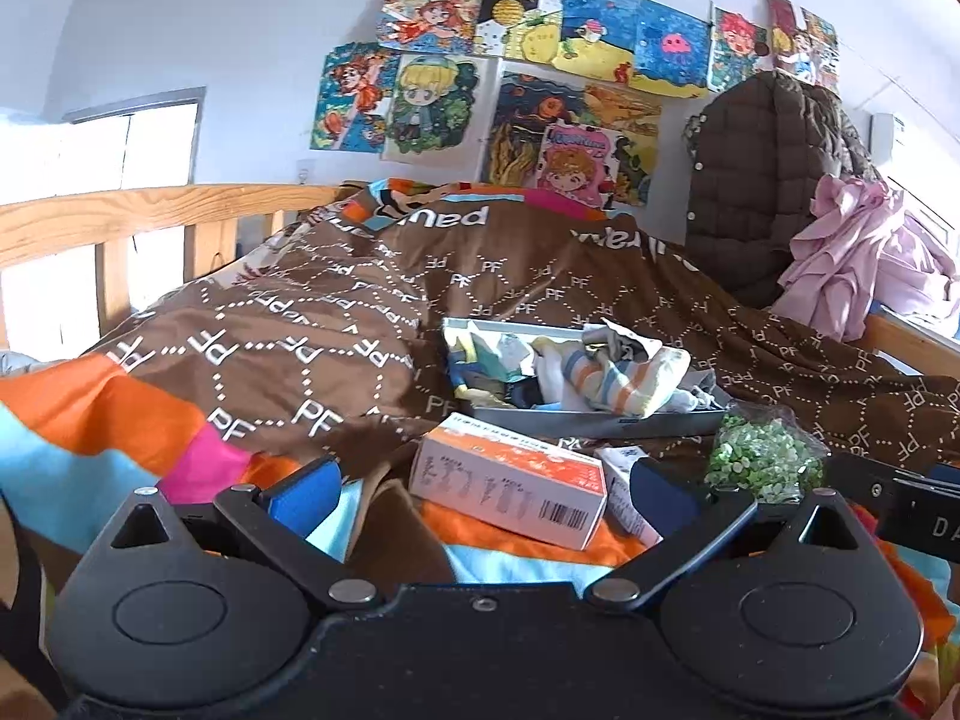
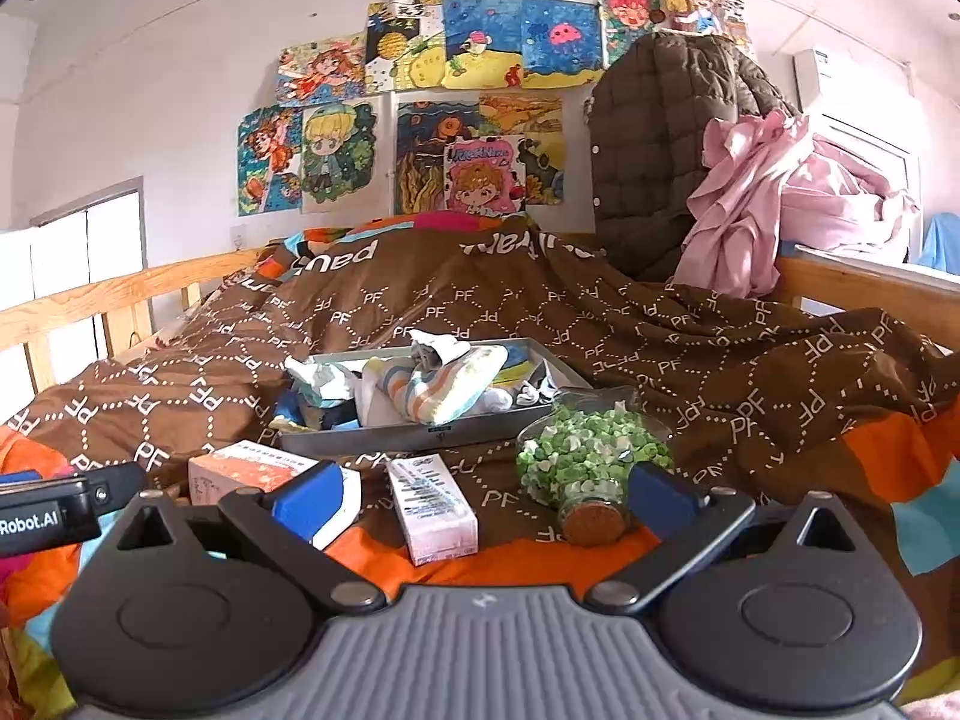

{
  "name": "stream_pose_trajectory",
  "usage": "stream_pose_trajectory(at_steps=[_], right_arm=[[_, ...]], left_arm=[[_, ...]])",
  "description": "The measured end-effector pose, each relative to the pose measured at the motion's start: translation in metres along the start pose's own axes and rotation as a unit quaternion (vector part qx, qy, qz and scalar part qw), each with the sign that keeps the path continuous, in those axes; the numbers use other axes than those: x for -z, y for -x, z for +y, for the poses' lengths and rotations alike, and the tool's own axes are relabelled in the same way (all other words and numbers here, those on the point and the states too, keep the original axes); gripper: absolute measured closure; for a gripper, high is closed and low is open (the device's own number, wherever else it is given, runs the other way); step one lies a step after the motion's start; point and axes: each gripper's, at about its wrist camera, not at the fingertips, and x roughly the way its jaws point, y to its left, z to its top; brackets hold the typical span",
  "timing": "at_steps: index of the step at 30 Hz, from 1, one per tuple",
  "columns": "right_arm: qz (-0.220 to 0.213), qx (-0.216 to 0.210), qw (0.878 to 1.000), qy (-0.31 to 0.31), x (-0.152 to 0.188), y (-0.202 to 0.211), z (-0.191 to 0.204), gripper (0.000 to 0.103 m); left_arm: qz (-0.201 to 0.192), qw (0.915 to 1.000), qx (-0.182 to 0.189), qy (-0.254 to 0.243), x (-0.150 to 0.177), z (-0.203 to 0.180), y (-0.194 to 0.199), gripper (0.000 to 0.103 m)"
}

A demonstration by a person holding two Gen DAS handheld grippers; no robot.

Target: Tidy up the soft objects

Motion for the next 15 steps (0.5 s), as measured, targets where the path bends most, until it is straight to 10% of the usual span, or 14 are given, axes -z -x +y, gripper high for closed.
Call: stream_pose_trajectory(at_steps=[15], right_arm=[[0.018,-0.001,1.000,0.003,0.005,-0.010,0.004,0.000]], left_arm=[[0.004,0.9999,-0.010,-0.009,0.012,-0.003,0.000,0.001]])
